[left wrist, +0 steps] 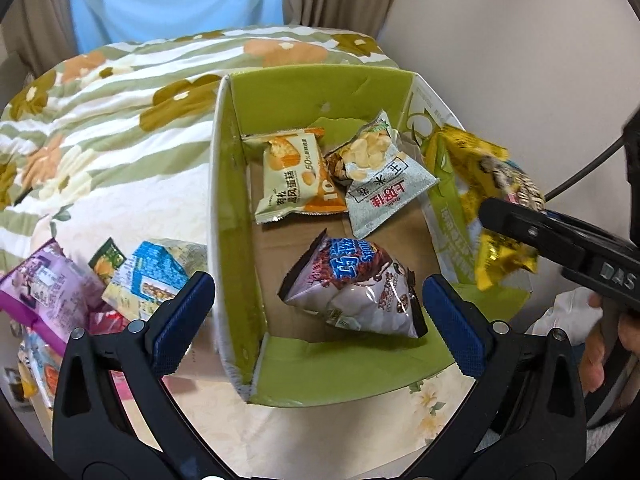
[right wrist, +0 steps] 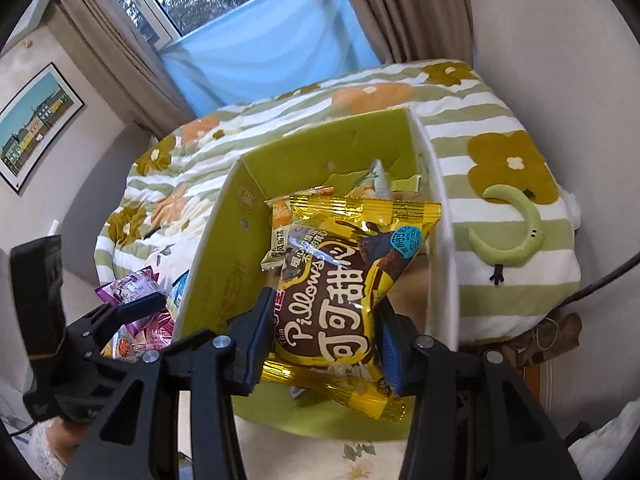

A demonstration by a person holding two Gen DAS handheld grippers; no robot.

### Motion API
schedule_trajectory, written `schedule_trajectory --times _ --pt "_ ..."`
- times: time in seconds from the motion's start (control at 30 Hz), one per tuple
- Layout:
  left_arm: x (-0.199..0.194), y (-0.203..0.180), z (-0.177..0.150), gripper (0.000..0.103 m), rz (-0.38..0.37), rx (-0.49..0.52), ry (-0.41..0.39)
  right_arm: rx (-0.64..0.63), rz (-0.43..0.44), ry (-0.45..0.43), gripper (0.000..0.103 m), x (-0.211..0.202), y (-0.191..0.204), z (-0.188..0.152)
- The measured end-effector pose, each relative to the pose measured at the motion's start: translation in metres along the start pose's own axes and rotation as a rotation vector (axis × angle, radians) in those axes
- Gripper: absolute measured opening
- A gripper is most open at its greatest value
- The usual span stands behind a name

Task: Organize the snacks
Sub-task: 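Carry both packets into the green box and open both tools to drop them, then move both tools back toward the remaining snack pile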

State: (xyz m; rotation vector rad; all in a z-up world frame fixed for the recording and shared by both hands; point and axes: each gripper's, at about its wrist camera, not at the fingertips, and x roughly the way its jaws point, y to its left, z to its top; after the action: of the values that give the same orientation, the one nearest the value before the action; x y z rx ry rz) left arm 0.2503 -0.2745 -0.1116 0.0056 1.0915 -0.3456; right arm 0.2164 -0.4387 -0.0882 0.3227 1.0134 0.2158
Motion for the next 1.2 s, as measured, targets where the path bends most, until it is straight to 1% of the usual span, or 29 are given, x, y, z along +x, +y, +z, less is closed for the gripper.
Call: schedule_trajectory --times 0.1,0.23,0.27,0.3,0.33,0.37,0.4,0.63,0.83,0.93,1.07,1.2 --pt "-0.003 0.007 0.002 0.102 0.006 -0.008 -0.006 -0.003 0.002 0.032 0.044 0.015 0.001 0.007" --pt "-0.003 0.015 0.001 0.102 0.002 -0.024 0.0 -0.016 -0.009 0.073 0.045 0.029 0.001 0.008" --pt "-0.003 0.016 0.0 0.102 0.002 -0.027 0.001 -0.02 -0.016 0.074 0.05 0.03 0.001 0.007" --pt "-0.002 0.017 0.0 0.102 0.002 -0.031 0.003 -0.024 -0.025 0.072 0.064 0.029 0.002 0.006" --pt "-0.001 0.019 0.0 0.102 -0.003 -0.039 0.005 -0.029 -0.031 0.067 0.074 0.028 0.002 0.004" --pt "0.0 0.02 -0.001 0.102 -0.006 -0.046 0.007 -0.031 -0.032 0.064 0.091 0.028 0.002 0.002" --pt "0.0 0.021 -0.002 0.102 -0.011 -0.053 0.009 -0.032 -0.032 0.061 0.095 0.027 0.002 0.0" --pt "-0.001 0.018 -0.01 0.102 -0.016 -0.05 0.015 -0.037 -0.048 0.041 0.095 0.022 0.001 -0.012" --pt "-0.013 0.011 -0.013 0.102 -0.009 -0.035 -0.015 -0.067 -0.054 -0.003 0.095 0.008 0.006 -0.016" --pt "-0.026 0.008 -0.015 0.102 0.001 -0.031 -0.044 -0.076 -0.053 -0.044 0.095 -0.007 0.009 -0.016" --pt "-0.051 0.007 -0.022 0.102 0.018 -0.043 -0.091 -0.109 -0.042 -0.077 0.095 -0.024 0.019 -0.014" --pt "-0.083 0.014 -0.036 0.102 0.075 -0.047 -0.145 -0.161 -0.013 -0.091 0.095 -0.04 0.034 -0.013"
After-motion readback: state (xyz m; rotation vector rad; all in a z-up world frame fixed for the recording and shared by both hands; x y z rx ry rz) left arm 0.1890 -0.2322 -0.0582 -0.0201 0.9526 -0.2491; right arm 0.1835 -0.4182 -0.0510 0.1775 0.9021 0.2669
